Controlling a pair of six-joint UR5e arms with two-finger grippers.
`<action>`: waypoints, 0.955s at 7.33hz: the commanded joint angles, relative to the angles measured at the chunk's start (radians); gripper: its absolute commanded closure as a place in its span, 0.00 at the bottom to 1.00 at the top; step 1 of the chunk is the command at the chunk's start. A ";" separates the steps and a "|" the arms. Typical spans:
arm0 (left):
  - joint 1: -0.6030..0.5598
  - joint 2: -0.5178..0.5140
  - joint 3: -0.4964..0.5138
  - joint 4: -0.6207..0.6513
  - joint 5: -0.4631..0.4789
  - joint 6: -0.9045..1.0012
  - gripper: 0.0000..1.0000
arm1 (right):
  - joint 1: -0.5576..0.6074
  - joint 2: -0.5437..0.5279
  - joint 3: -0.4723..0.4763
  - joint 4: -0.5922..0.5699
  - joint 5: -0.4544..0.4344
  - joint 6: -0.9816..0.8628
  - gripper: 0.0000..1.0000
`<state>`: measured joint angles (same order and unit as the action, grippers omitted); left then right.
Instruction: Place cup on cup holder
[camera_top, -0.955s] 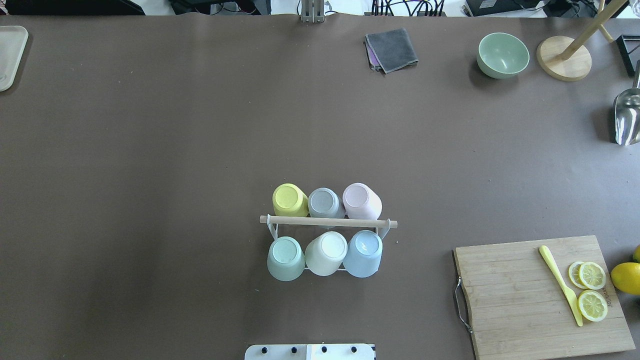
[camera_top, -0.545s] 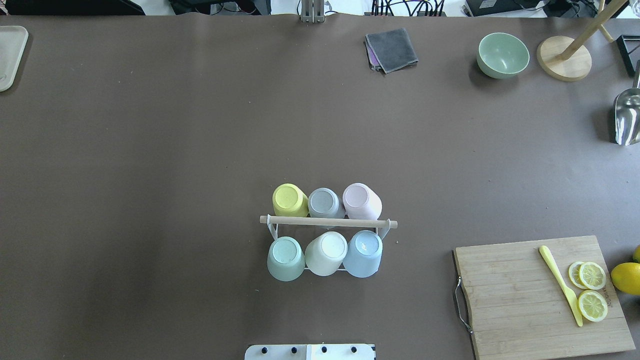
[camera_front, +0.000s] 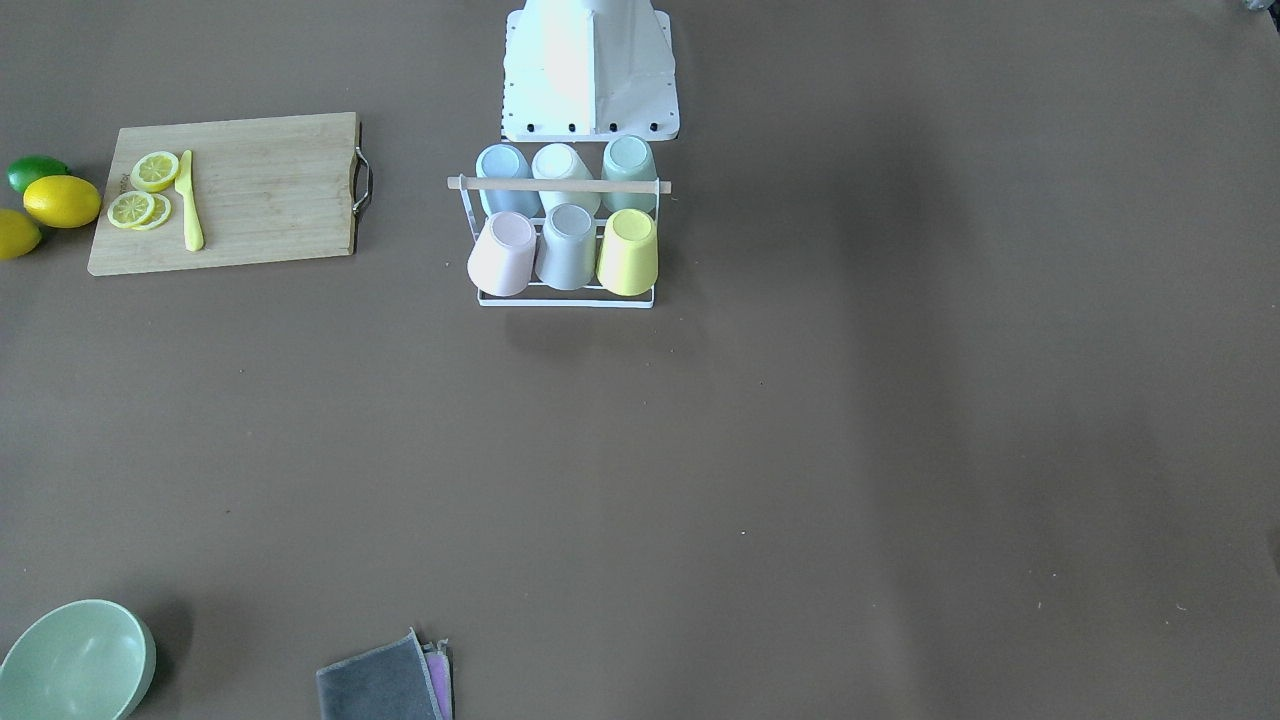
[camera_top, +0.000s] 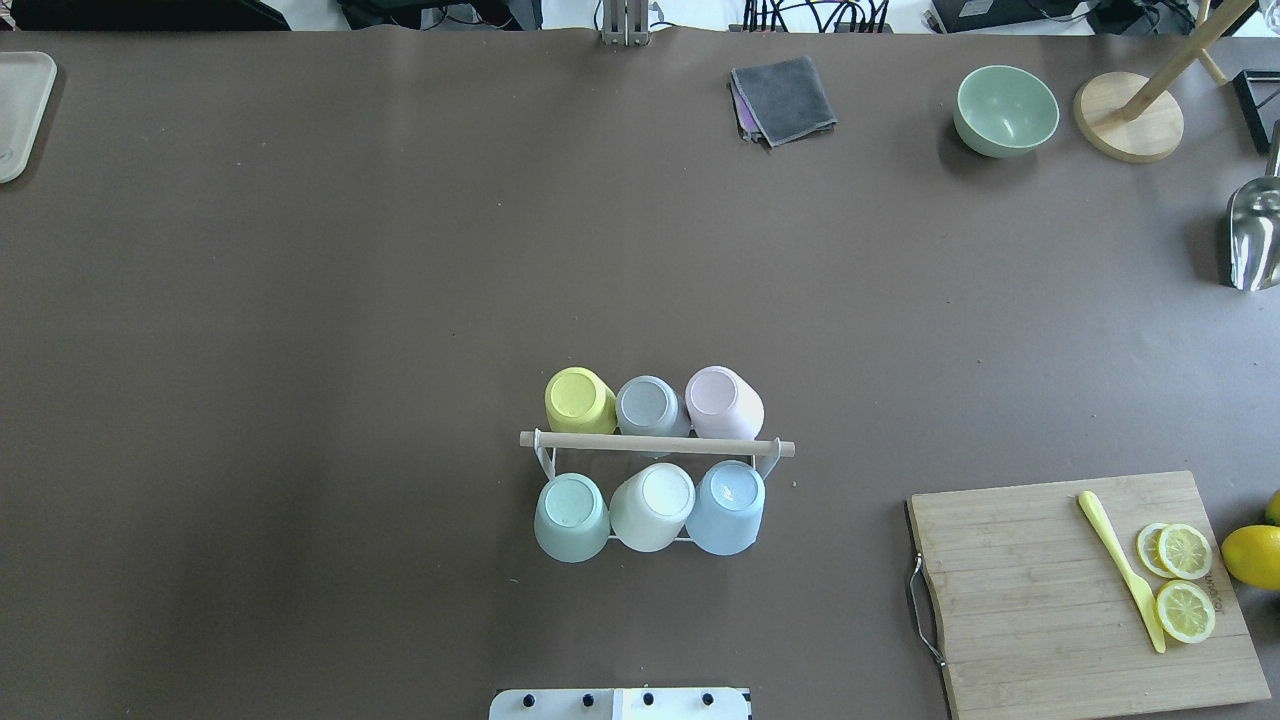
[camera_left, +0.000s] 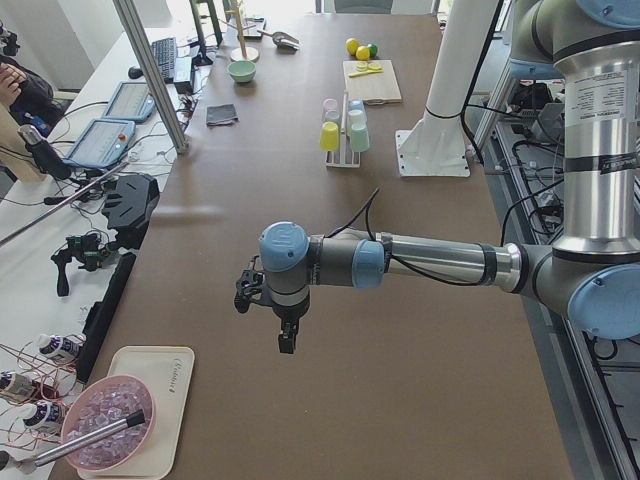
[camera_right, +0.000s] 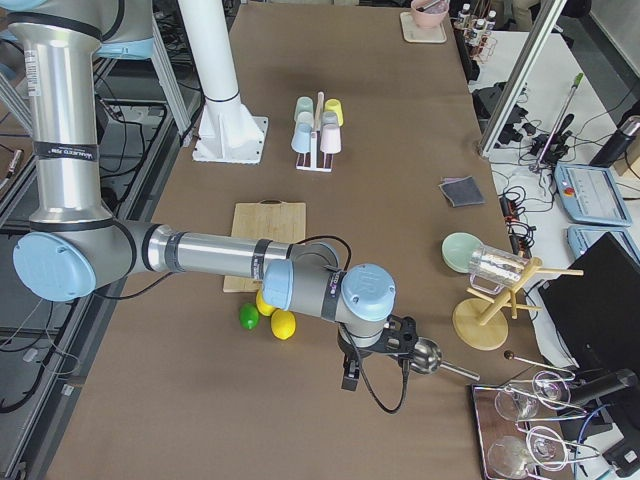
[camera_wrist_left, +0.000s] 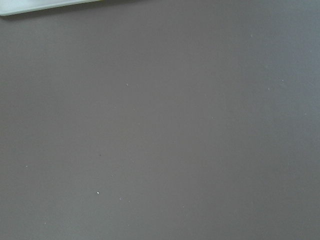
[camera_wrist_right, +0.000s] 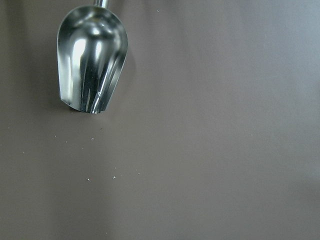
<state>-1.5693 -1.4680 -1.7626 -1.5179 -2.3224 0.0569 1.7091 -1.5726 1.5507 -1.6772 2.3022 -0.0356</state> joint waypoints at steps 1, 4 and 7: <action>0.000 0.000 0.000 -0.001 0.000 0.000 0.01 | -0.009 -0.012 0.005 -0.021 -0.007 0.000 0.00; -0.002 0.000 0.000 0.001 -0.002 0.001 0.01 | -0.011 -0.020 0.011 -0.044 0.014 0.002 0.00; -0.002 0.002 0.000 0.001 -0.002 0.001 0.01 | -0.032 -0.011 0.005 -0.036 -0.001 0.002 0.00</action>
<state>-1.5703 -1.4667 -1.7625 -1.5172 -2.3239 0.0583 1.6882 -1.5879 1.5560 -1.7163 2.3089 -0.0344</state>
